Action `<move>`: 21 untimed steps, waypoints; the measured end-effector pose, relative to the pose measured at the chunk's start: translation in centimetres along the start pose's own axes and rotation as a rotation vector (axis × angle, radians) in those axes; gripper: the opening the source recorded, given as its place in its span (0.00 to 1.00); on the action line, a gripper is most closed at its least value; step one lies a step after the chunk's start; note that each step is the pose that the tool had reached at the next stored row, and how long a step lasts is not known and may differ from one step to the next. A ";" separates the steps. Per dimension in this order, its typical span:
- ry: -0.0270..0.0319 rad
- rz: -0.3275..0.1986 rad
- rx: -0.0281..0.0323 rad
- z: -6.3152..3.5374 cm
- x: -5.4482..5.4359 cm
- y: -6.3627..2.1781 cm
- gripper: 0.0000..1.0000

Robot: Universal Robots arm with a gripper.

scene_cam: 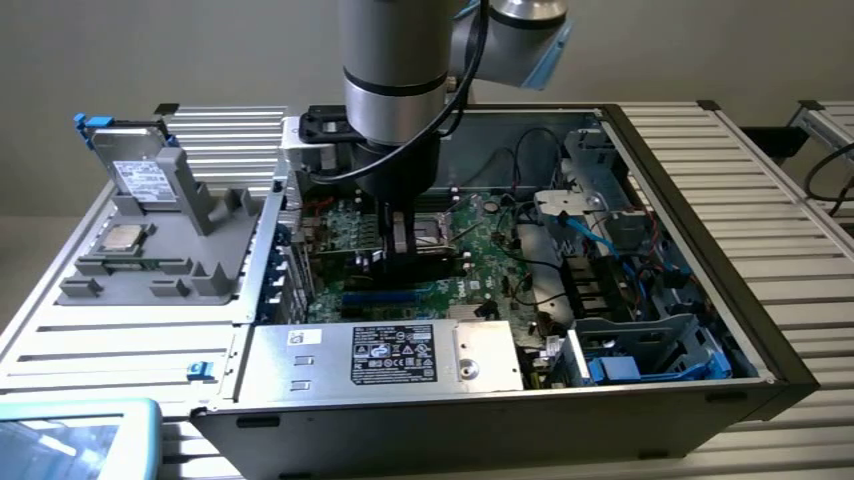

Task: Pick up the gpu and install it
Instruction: 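Insert the gpu into the slot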

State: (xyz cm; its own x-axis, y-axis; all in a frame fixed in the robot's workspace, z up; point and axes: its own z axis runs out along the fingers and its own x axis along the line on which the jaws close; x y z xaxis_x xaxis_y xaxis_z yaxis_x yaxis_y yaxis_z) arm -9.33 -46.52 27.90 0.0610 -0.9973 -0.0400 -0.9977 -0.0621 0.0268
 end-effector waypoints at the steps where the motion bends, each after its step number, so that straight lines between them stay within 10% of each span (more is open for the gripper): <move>1: 0.0000 0.000 0.0000 0.00 0.0 0.00 0.27; 21: -0.0020 0.072 0.0025 0.62 0.0 0.38 0.27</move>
State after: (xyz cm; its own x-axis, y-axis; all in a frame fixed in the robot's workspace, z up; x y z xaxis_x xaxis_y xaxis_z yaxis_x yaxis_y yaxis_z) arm -9.72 -46.51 27.29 -0.0109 -0.9991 -0.0400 -0.9996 0.0098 0.0272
